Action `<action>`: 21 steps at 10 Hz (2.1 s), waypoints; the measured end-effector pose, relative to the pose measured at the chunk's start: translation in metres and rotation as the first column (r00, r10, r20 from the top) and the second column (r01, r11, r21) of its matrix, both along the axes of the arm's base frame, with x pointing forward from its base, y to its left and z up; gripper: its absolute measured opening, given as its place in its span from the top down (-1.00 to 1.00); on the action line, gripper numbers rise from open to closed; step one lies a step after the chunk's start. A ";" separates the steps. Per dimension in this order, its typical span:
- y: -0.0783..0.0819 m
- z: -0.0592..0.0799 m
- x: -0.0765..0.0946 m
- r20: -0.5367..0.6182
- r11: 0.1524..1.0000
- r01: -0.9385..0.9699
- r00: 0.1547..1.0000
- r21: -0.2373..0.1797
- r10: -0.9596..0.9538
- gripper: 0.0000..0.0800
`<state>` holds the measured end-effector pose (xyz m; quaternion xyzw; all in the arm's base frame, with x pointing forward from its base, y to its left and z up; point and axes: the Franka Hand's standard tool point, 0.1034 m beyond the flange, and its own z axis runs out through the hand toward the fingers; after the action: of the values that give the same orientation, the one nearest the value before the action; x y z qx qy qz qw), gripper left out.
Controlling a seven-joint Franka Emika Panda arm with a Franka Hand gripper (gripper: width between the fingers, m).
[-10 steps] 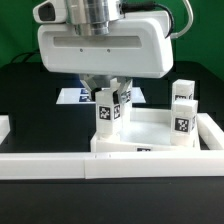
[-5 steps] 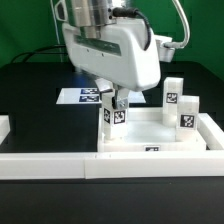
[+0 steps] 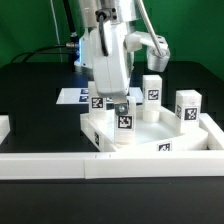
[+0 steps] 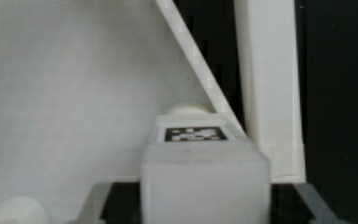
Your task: Assemble square table
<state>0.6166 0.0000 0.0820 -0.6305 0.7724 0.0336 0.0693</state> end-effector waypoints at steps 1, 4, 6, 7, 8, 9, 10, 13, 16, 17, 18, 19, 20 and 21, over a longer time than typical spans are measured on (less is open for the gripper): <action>0.001 0.000 0.002 -0.009 0.997 0.072 0.997 0.004 -0.072 0.27; 0.002 0.000 0.001 -0.008 0.997 0.071 0.997 0.004 -0.071 0.25; 0.003 0.000 0.000 -0.002 0.999 -0.046 0.999 -0.010 0.046 -0.37; 0.009 0.000 -0.002 -0.006 0.976 -0.216 0.976 -0.026 0.215 -0.57; 0.015 -0.001 -0.005 -0.025 0.925 -0.378 0.926 -0.040 0.378 -0.61; 0.017 -0.001 -0.005 -0.015 0.884 -0.465 0.885 -0.047 0.465 -0.61; 0.016 -0.001 -0.005 -0.011 0.860 -0.508 0.861 -0.050 0.508 -0.62; 0.014 -0.002 -0.006 0.007 0.675 -0.734 0.677 -0.074 0.736 -0.62; 0.013 -0.009 -0.007 0.006 0.333 -0.936 0.334 -0.112 0.942 -0.62; 0.013 -0.009 -0.007 0.007 0.314 -0.943 0.315 -0.114 0.949 -0.62; 0.014 -0.009 -0.007 0.007 0.332 -0.937 0.333 -0.112 0.943 -0.60; 0.014 -0.009 -0.007 0.006 0.350 -0.930 0.351 -0.111 0.936 -0.20; 0.014 -0.009 -0.007 0.006 0.373 -0.921 0.375 -0.109 0.927 -0.20; 0.013 -0.009 -0.008 0.003 0.446 -0.889 0.449 -0.103 0.894 0.25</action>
Offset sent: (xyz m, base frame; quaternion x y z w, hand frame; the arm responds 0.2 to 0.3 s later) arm 0.0000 0.0000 0.0000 0.0000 0.0000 0.0000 1.0000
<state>0.6089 0.0132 0.0732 -0.9448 0.3254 0.0138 0.0360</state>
